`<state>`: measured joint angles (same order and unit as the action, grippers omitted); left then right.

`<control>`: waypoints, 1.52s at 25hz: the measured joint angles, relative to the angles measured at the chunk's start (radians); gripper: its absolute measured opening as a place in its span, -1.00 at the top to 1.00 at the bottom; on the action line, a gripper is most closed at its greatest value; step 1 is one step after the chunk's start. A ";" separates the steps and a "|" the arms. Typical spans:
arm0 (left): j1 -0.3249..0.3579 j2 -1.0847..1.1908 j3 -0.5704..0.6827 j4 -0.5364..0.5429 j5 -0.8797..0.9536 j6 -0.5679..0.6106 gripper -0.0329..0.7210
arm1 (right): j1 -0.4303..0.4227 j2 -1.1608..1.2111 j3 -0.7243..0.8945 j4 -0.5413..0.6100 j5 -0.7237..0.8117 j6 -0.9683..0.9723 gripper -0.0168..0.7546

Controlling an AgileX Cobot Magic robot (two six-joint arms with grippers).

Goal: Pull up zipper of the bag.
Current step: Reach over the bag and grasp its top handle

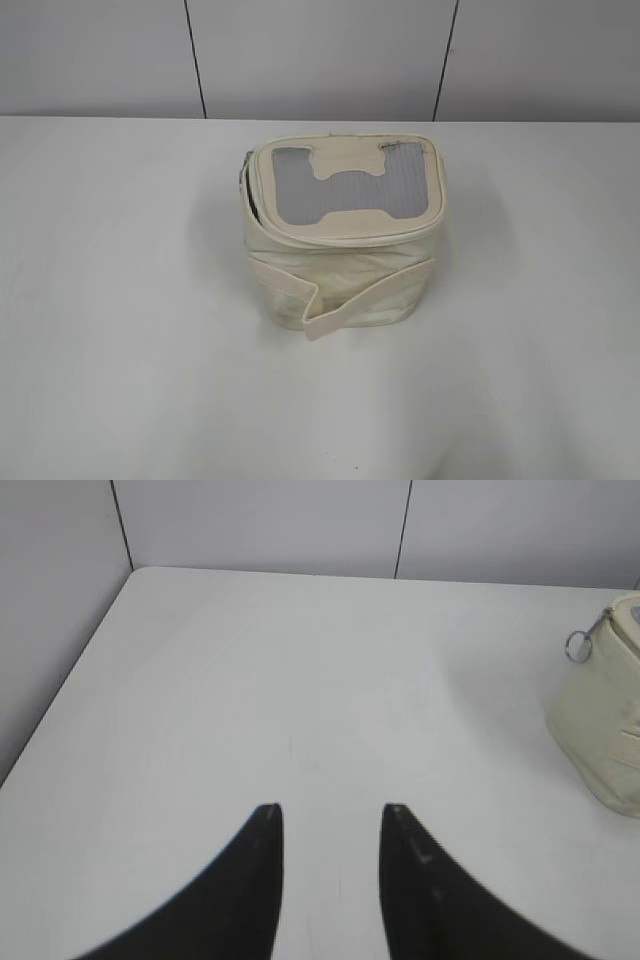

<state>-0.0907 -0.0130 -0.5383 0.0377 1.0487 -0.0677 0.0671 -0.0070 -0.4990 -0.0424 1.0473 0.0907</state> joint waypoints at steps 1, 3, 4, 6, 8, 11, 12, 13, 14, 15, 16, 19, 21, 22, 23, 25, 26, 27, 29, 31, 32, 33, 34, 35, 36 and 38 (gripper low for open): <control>0.000 0.000 0.000 0.000 0.000 0.000 0.25 | 0.000 0.000 0.000 0.000 0.000 0.000 -0.30; 0.000 0.000 0.000 0.000 0.000 0.000 0.26 | 0.000 0.000 0.000 0.000 0.000 0.000 -0.30; 0.000 0.000 0.000 0.000 0.000 0.000 0.27 | 0.000 0.000 0.000 0.000 0.000 0.000 -0.30; 0.000 0.000 0.000 0.000 0.000 0.000 0.27 | 0.000 0.000 0.000 0.000 0.000 0.000 -0.30; 0.000 0.000 0.000 0.000 0.000 0.000 0.27 | 0.000 0.000 0.000 0.000 0.000 0.000 -0.30; 0.000 0.000 0.000 0.000 0.000 0.000 0.27 | 0.000 0.000 0.000 0.000 0.000 0.000 -0.30; 0.000 0.000 0.000 0.000 0.000 0.000 0.27 | 0.000 0.000 0.000 0.000 0.000 0.000 -0.30; 0.000 0.000 0.000 0.000 0.000 0.000 0.27 | 0.000 0.000 0.000 0.000 0.000 0.000 -0.30; 0.000 0.000 0.000 0.000 0.000 0.000 0.27 | 0.000 0.000 0.000 0.000 0.000 0.000 -0.30; 0.000 0.000 0.000 0.000 0.000 0.000 0.27 | 0.000 0.000 0.000 0.000 0.000 0.000 -0.30; 0.000 0.000 0.000 0.000 0.000 0.000 0.27 | 0.000 0.000 0.000 0.000 0.000 0.000 -0.30; 0.000 0.000 0.000 0.000 0.000 0.000 0.27 | 0.000 0.000 0.000 0.000 0.000 0.000 -0.30; 0.000 0.000 0.000 0.000 0.000 0.000 0.27 | 0.000 0.000 0.000 0.000 0.000 0.000 -0.30; 0.000 0.000 0.000 0.000 0.000 0.000 0.27 | 0.000 0.000 0.000 0.000 0.000 0.000 -0.30; 0.000 0.000 0.000 0.000 0.000 0.000 0.27 | 0.000 0.000 0.000 0.000 0.000 0.000 -0.30; 0.000 0.000 0.000 0.000 0.000 0.000 0.27 | 0.000 0.000 0.000 0.000 0.000 0.000 -0.30; 0.000 0.000 0.000 0.000 0.000 0.000 0.27 | 0.000 0.000 0.000 0.000 0.000 0.000 -0.30; 0.000 0.000 0.000 0.000 0.000 0.000 0.27 | 0.000 0.000 0.000 0.000 0.000 0.000 -0.30; 0.000 0.000 0.000 0.000 0.000 0.000 0.27 | 0.000 0.000 0.000 0.000 0.000 0.000 -0.30; 0.000 0.000 0.000 0.000 0.000 0.000 0.27 | 0.000 0.000 0.000 0.012 0.000 0.004 -0.30; 0.000 0.000 0.000 0.000 0.000 0.000 0.27 | 0.000 0.000 0.000 0.028 0.000 0.002 -0.29; 0.000 0.000 0.000 0.000 0.000 0.000 0.27 | 0.000 0.002 0.000 0.042 -0.002 -0.015 -0.27; 0.000 0.000 0.000 0.000 0.000 0.000 0.27 | 0.000 0.018 -0.002 0.074 -0.006 -0.045 -0.25; 0.000 0.000 0.000 0.000 0.000 0.000 0.27 | 0.000 0.047 -0.008 0.118 -0.013 -0.082 -0.22; 0.000 0.000 0.000 0.000 0.000 0.000 0.27 | 0.000 0.101 -0.013 0.167 -0.031 -0.138 -0.20; 0.000 0.000 0.000 0.000 0.000 0.000 0.27 | 0.000 0.261 -0.030 0.272 -0.109 -0.270 -0.17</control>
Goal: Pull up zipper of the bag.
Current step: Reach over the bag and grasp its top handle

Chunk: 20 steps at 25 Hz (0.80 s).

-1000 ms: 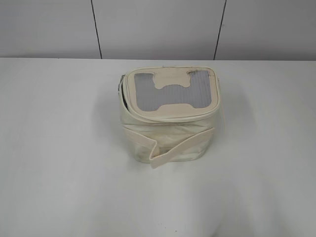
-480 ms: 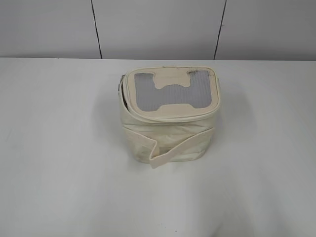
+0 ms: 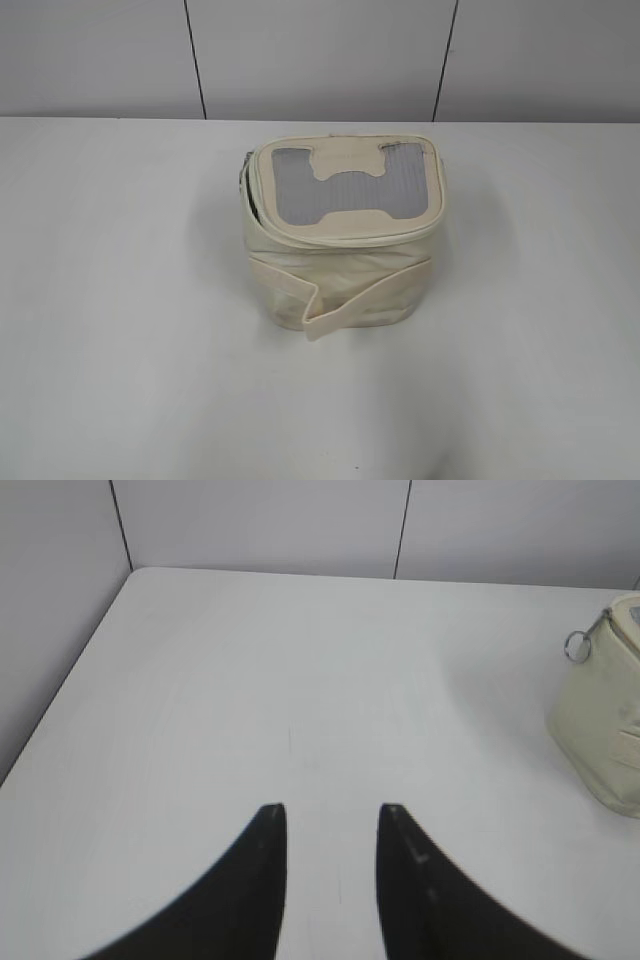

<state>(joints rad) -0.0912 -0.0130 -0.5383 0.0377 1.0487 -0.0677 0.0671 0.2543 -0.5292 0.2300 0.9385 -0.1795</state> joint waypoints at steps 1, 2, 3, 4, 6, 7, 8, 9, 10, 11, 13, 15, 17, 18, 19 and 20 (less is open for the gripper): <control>0.000 0.000 0.000 0.000 0.000 0.000 0.27 | 0.000 0.082 -0.011 0.067 -0.052 -0.063 -0.17; 0.000 0.000 0.000 0.000 -0.001 0.000 0.27 | 0.000 0.190 -0.021 0.142 -0.123 -0.147 -0.16; 0.000 0.000 0.000 0.000 -0.001 0.000 0.27 | 0.000 0.307 -0.038 0.211 -0.191 -0.246 -0.16; 0.000 0.000 0.000 0.000 -0.001 0.000 0.27 | 0.000 0.410 -0.061 0.297 -0.239 -0.341 -0.16; 0.000 0.000 0.000 0.000 -0.001 0.000 0.27 | 0.000 0.666 -0.128 0.469 -0.302 -0.587 -0.16; 0.000 0.000 0.000 0.000 -0.001 0.000 0.27 | 0.000 0.783 -0.179 0.534 -0.309 -0.697 -0.16; 0.000 0.002 0.000 0.000 0.001 0.000 0.27 | 0.000 0.876 -0.242 0.604 -0.301 -0.777 -0.16; 0.000 0.009 -0.004 -0.004 0.003 0.000 0.27 | 0.000 0.985 -0.302 0.664 -0.278 -0.854 -0.16; 0.000 0.025 -0.007 -0.011 0.005 0.000 0.27 | 0.000 1.090 -0.383 0.705 -0.241 -0.911 -0.16; -0.002 0.048 -0.012 -0.038 0.005 0.000 0.27 | 0.003 1.173 -0.469 0.741 -0.203 -0.944 -0.16; -0.019 0.115 -0.014 -0.128 -0.001 0.027 0.27 | 0.019 1.353 -0.631 0.774 -0.113 -0.981 -0.16; -0.045 0.193 -0.014 -0.274 -0.036 0.088 0.27 | 0.049 1.491 -0.800 0.780 -0.046 -0.993 -0.16; -0.086 0.293 -0.014 -0.414 -0.116 0.172 0.27 | 0.094 1.617 -0.949 0.768 0.010 -0.993 -0.16; -0.105 0.351 -0.014 -0.462 -0.172 0.219 0.27 | 0.116 1.664 -1.029 0.763 0.035 -0.993 -0.16; -0.127 0.404 -0.014 -0.494 -0.232 0.267 0.27 | 0.132 1.717 -1.105 0.758 0.069 -0.986 -0.16; -0.145 0.461 -0.014 -0.523 -0.282 0.309 0.27 | 0.150 1.768 -1.167 0.755 0.107 -0.976 -0.16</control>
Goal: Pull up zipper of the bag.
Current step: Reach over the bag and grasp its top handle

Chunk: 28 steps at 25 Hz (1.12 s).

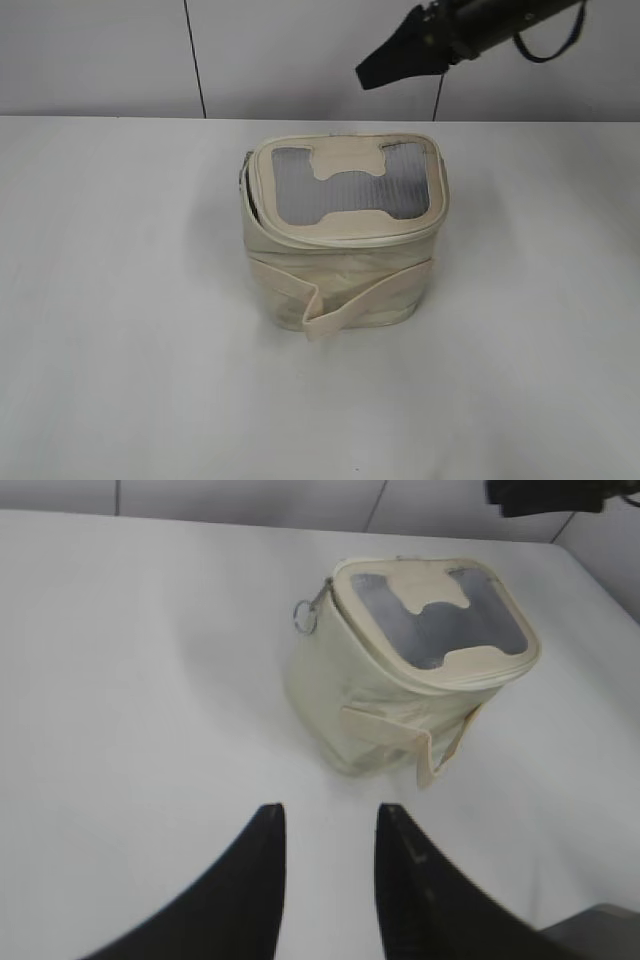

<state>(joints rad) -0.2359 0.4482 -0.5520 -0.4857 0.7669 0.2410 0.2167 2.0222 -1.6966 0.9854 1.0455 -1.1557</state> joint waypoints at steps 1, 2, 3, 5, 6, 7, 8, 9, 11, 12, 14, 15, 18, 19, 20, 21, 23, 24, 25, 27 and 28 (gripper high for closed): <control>-0.019 0.074 -0.001 -0.035 -0.053 0.056 0.27 | 0.016 0.041 -0.071 -0.001 0.037 0.012 -0.16; -0.031 0.151 -0.007 -0.088 -0.098 0.122 0.27 | 0.027 0.088 -0.137 -0.003 0.067 0.025 -0.16; -0.038 0.231 -0.013 -0.135 -0.132 0.202 0.27 | 0.040 0.131 -0.189 -0.012 0.098 0.043 -0.16; -0.035 0.412 -0.034 -0.260 -0.159 0.377 0.27 | 0.063 0.200 -0.301 -0.042 0.138 0.083 -0.16; -0.026 0.478 -0.051 -0.344 -0.157 0.468 0.27 | 0.071 0.231 -0.349 -0.058 0.146 0.103 -0.16; 0.000 0.549 -0.070 -0.441 -0.137 0.607 0.27 | 0.079 0.259 -0.382 -0.070 0.149 0.123 -0.16; 0.036 0.619 -0.096 -0.547 -0.102 0.710 0.27 | 0.085 0.278 -0.413 -0.076 0.150 0.134 -0.16; 0.075 0.680 -0.120 -0.632 -0.043 0.827 0.27 | 0.088 0.297 -0.435 -0.079 0.151 0.143 -0.16; 0.177 0.815 -0.186 -0.779 0.074 1.008 0.27 | 0.092 0.321 -0.450 -0.078 0.154 0.151 -0.16; 0.231 0.886 -0.214 -0.832 0.133 1.079 0.27 | 0.093 0.326 -0.451 -0.077 0.156 0.153 -0.16; 0.313 1.015 -0.286 -0.883 0.200 1.181 0.24 | 0.094 0.337 -0.453 -0.077 0.158 0.155 -0.16; 0.334 1.074 -0.320 -0.895 0.214 1.218 0.19 | 0.094 0.342 -0.453 -0.077 0.159 0.156 -0.16; 0.345 1.227 -0.410 -0.904 0.277 1.278 0.01 | 0.103 0.359 -0.454 -0.077 0.159 0.161 -0.16; 0.342 1.276 -0.437 -0.905 0.310 1.287 -0.05 | 0.106 0.365 -0.454 -0.079 0.159 0.165 -0.16; 0.340 1.314 -0.462 -0.906 0.340 1.293 -0.08 | 0.109 0.371 -0.454 -0.081 0.159 0.169 -0.16; 0.335 1.355 -0.481 -0.906 0.371 1.298 -0.10 | 0.112 0.377 -0.454 -0.084 0.160 0.174 -0.16; 0.327 1.416 -0.518 -0.906 0.410 1.315 -0.12 | 0.120 0.382 -0.454 -0.101 0.160 0.183 -0.16; 0.321 1.440 -0.531 -0.906 0.417 1.331 -0.12 | 0.125 0.384 -0.454 -0.110 0.161 0.188 -0.15; 0.311 1.455 -0.540 -0.906 0.417 1.354 -0.13 | 0.129 0.384 -0.454 -0.121 0.161 0.193 -0.14; 0.289 1.476 -0.549 -0.906 0.400 1.402 -0.12 | 0.133 0.384 -0.454 -0.150 0.161 0.199 -0.10; 0.275 1.480 -0.549 -0.906 0.377 1.424 -0.12 | 0.135 0.384 -0.454 -0.156 0.161 0.201 -0.06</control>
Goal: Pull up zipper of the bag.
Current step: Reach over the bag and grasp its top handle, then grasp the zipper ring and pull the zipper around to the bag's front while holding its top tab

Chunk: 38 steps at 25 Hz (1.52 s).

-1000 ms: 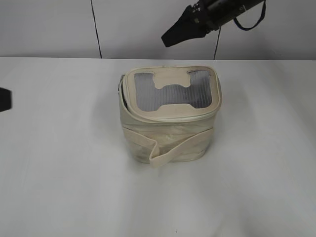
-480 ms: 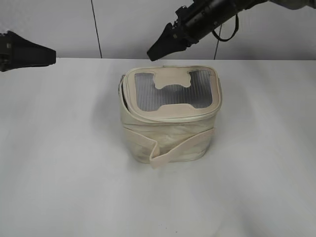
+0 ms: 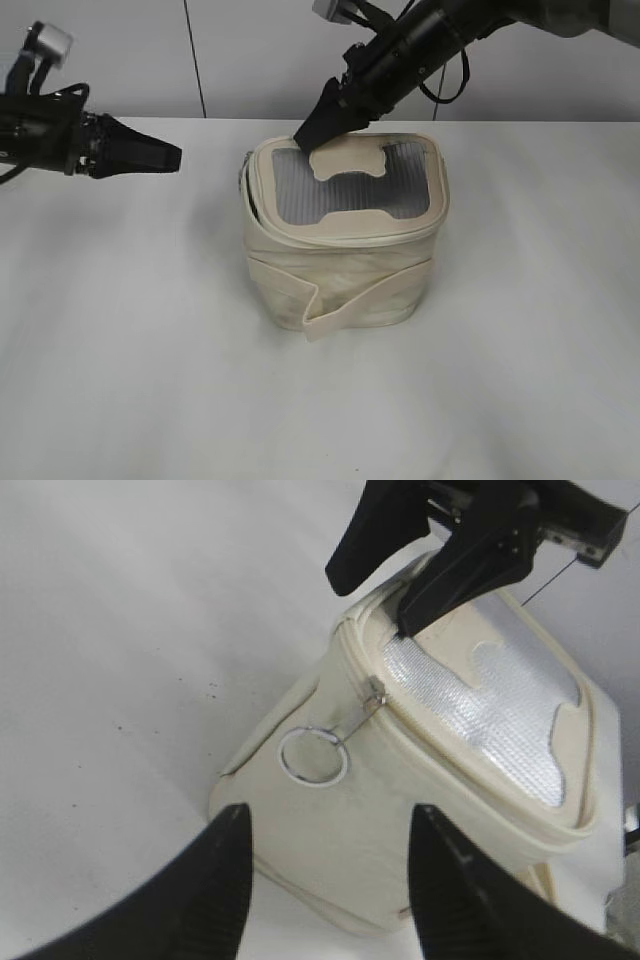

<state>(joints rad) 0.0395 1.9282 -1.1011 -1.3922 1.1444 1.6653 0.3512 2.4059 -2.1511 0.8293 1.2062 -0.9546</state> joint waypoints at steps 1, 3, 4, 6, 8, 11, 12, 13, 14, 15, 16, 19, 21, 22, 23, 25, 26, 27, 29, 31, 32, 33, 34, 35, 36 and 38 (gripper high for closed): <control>-0.014 0.002 -0.001 0.000 -0.031 0.030 -0.12 | 0.000 0.000 0.000 -0.001 0.000 0.000 -0.01; -0.039 0.003 -0.002 -0.003 -0.086 0.078 -0.10 | 0.001 0.000 -0.001 -0.002 0.004 0.000 0.23; -0.058 0.003 -0.002 -0.005 -0.112 0.100 -0.09 | 0.001 0.000 -0.002 -0.004 0.007 0.000 0.39; -0.089 0.003 -0.002 -0.008 -0.175 0.148 -0.08 | 0.001 0.000 -0.002 -0.013 0.011 0.000 0.74; -0.123 0.003 -0.002 -0.009 -0.232 0.197 -0.08 | 0.002 0.000 -0.002 -0.019 0.011 0.000 0.83; -0.182 0.003 -0.002 -0.002 -0.342 0.270 -0.08 | 0.004 0.000 -0.002 -0.020 0.011 0.000 0.83; -0.198 0.003 -0.002 0.001 -0.377 0.287 -0.08 | 0.005 0.000 -0.002 -0.021 0.011 0.000 0.83; -0.217 0.003 -0.002 0.004 -0.419 0.305 -0.08 | 0.005 0.000 -0.002 -0.020 0.011 0.000 0.83; -0.232 0.003 -0.002 0.005 -0.450 0.322 -0.08 | 0.005 0.000 -0.002 -0.020 0.011 0.000 0.83; -0.250 0.003 -0.002 0.005 -0.477 0.341 -0.08 | 0.005 0.000 -0.002 -0.020 0.011 0.000 0.83; -0.263 0.003 -0.002 0.005 -0.497 0.361 -0.08 | 0.005 0.000 -0.002 -0.020 0.011 0.000 0.83; -0.290 0.003 -0.002 -0.011 -0.543 0.414 -0.08 | 0.005 0.000 -0.002 -0.020 0.011 0.000 0.83; -0.299 0.003 -0.002 -0.025 -0.558 0.449 -0.08 | 0.005 0.000 -0.002 -0.020 0.011 0.000 0.83; -0.302 0.003 -0.002 -0.036 -0.564 0.466 -0.08 | 0.005 0.000 -0.002 -0.021 0.011 0.001 0.84; -0.303 0.003 -0.002 -0.046 -0.570 0.482 -0.08 | 0.005 0.000 -0.002 -0.021 0.011 0.001 0.84; -0.304 0.004 -0.002 -0.072 -0.577 0.508 -0.08 | 0.005 0.000 -0.002 -0.021 0.011 0.001 0.84; -0.304 0.004 -0.002 -0.079 -0.579 0.520 -0.08 | 0.005 0.000 -0.002 -0.021 0.011 0.002 0.84; -0.304 0.004 -0.002 -0.083 -0.579 0.525 -0.08 | 0.005 0.000 -0.002 -0.021 0.011 0.002 0.84; -0.306 0.004 -0.002 -0.085 -0.577 0.534 -0.05 | 0.005 0.000 -0.002 -0.021 0.011 0.002 0.84; -0.312 0.004 -0.002 -0.085 -0.581 0.544 -0.02 | 0.005 0.000 -0.002 -0.021 0.011 0.002 0.84; -0.315 0.004 -0.002 -0.086 -0.584 0.547 0.00 | 0.005 0.000 -0.002 -0.021 0.011 0.002 0.84; -0.317 0.004 -0.002 -0.086 -0.586 0.548 0.00 | 0.005 0.000 -0.002 -0.021 0.011 0.002 0.84; -0.319 0.004 -0.002 -0.087 -0.590 0.549 0.02 | 0.005 0.000 -0.002 -0.021 0.011 0.002 0.84; -0.320 0.004 -0.002 -0.088 -0.591 0.549 0.04 | 0.005 0.000 -0.002 -0.021 0.011 0.004 0.84; -0.322 0.004 -0.002 -0.088 -0.592 0.549 0.09 | 0.005 0.000 -0.002 -0.021 0.011 0.004 0.84; -0.325 0.004 -0.002 -0.087 -0.592 0.549 0.27 | 0.005 0.000 -0.002 -0.020 0.011 0.004 0.84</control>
<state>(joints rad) -0.2851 1.9322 -1.1032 -1.4788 0.5528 2.2145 0.3562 2.4059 -2.1530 0.8088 1.2174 -0.9508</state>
